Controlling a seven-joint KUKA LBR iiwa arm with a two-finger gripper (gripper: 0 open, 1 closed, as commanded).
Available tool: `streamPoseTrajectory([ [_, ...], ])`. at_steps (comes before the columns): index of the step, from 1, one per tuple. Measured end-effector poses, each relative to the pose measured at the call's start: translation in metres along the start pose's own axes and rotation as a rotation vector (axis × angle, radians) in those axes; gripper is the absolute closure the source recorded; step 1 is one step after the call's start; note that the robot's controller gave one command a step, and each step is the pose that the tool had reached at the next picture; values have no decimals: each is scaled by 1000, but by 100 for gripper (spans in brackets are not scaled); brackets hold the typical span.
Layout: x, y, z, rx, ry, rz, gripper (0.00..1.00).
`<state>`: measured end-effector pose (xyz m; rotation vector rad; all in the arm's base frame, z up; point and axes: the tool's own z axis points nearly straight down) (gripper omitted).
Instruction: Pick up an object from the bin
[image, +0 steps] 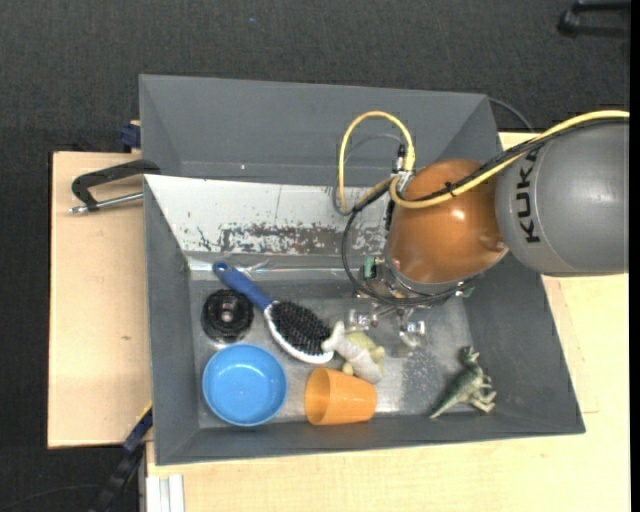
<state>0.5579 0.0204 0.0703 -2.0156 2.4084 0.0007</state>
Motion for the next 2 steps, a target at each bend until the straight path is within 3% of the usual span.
streamPoseTrajectory([
  [1, -1, -1, -1, 1, -2, 3, 0],
  [2, -1, -1, -1, 1, -2, 4, 100],
])
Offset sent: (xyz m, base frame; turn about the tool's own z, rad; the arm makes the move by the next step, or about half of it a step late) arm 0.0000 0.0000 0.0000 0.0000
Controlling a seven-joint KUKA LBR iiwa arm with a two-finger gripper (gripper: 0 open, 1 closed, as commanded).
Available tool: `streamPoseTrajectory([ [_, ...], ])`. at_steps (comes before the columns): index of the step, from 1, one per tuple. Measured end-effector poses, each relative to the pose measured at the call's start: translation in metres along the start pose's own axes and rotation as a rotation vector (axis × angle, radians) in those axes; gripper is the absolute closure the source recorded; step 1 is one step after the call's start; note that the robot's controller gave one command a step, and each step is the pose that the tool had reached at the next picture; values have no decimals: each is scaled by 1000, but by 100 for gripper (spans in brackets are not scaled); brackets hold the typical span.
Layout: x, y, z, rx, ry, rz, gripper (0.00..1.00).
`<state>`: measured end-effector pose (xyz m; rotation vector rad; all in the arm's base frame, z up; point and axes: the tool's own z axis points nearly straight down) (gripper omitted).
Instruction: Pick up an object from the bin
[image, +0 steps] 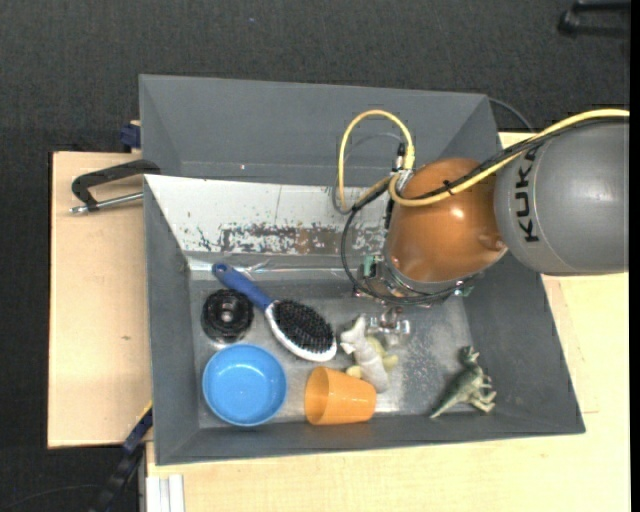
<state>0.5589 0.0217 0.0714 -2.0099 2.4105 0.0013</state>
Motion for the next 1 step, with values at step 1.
streamPoseTrajectory([
  [1, -2, -2, -47, 7, -2, 3, 100],
])
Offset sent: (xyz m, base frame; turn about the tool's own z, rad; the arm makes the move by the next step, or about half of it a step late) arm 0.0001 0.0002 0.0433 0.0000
